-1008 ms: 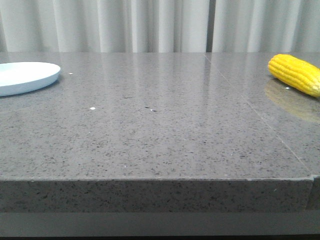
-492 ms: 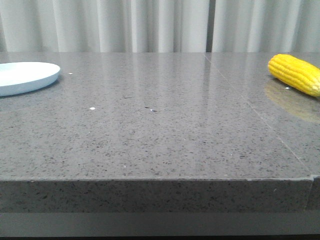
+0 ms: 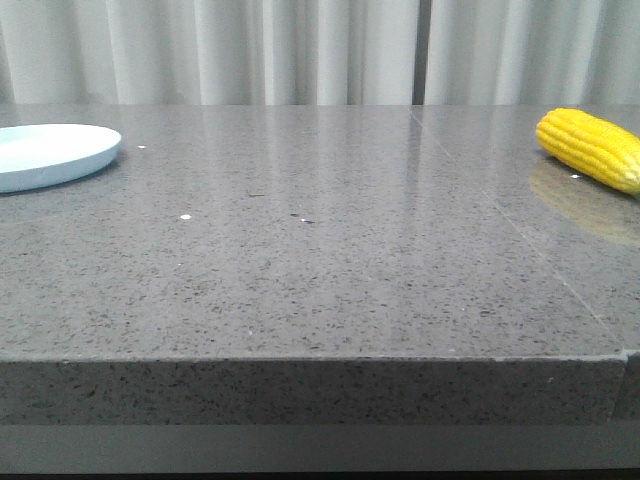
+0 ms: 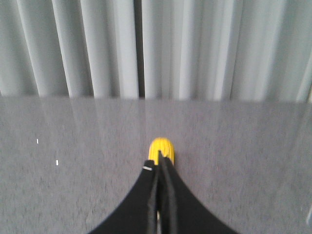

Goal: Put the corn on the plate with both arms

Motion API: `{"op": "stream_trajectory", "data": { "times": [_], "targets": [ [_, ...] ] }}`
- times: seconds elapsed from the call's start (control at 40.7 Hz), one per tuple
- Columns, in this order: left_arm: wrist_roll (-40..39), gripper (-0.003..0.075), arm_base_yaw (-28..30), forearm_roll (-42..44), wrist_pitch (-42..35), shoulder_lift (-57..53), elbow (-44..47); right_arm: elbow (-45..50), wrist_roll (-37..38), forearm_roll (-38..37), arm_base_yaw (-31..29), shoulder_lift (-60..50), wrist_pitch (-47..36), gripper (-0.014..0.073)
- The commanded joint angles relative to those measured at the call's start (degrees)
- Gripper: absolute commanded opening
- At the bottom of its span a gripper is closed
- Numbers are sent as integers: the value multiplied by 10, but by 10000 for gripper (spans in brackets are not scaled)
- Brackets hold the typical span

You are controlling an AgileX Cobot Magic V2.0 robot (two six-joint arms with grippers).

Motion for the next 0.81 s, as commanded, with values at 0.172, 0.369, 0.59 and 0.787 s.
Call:
{"op": "stream_trajectory", "data": {
  "times": [0.172, 0.369, 0.59, 0.787],
  "targets": [
    [-5, -20, 1, -3, 81, 88, -17, -18, -1, -2, 1, 77, 24, -68],
    [-5, -20, 1, -3, 90, 120, -4, -18, -1, -1, 1, 108, 32, -68],
    [-5, -20, 1, -3, 90, 135, 11, -18, -1, -2, 1, 127, 35, -67],
    [-5, -19, 1, -3, 94, 135, 19, -18, -11, -2, 1, 140, 44, 67]
  ]
}}
